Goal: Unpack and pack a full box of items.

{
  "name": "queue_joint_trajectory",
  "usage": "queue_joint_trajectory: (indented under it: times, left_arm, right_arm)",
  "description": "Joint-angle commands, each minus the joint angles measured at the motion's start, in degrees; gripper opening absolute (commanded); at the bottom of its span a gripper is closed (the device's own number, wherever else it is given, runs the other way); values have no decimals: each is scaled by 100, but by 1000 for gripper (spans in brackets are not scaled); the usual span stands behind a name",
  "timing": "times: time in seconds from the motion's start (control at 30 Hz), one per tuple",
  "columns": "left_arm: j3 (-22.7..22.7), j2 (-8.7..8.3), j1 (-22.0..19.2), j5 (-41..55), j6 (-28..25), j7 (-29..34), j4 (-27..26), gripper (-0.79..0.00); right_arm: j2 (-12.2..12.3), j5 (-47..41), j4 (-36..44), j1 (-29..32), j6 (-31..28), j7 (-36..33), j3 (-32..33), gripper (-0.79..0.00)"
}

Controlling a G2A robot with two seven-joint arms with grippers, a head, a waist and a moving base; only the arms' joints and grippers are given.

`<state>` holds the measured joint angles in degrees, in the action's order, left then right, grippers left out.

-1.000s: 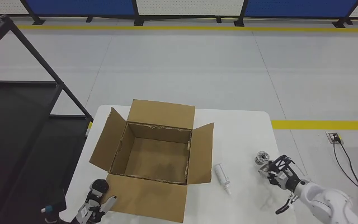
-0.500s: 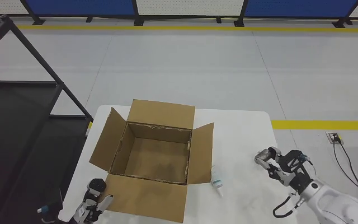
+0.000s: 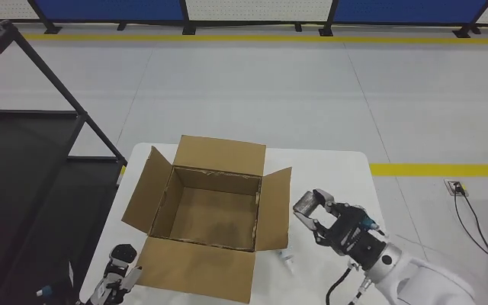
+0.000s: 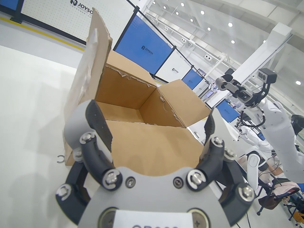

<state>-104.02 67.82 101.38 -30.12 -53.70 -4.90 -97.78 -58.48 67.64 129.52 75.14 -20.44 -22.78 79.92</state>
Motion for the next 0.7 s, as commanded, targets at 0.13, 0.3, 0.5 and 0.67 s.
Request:
queue_joint_trajectory:
  times: [0.13, 0.3, 0.5, 0.67]
  left_arm:
    - [-60, 2, 49, 77, -123, -78, 144, 0]
    - [-87, 12, 80, 108, -145, -159, 148, 0]
    - [-91, 15, 91, 87, -120, -154, 147, 0]
    - [-91, 15, 91, 87, -120, -154, 147, 0]
  right_arm:
    - [-143, 250, 47, -959, 355, -512, -1100, -785]
    - [-238, 284, -238, -1471, 436, -1005, -1675, -785]
    - [-238, 284, -238, -1471, 436, -1005, -1675, -785]
    - [-238, 284, -238, -1471, 436, -1005, -1675, -785]
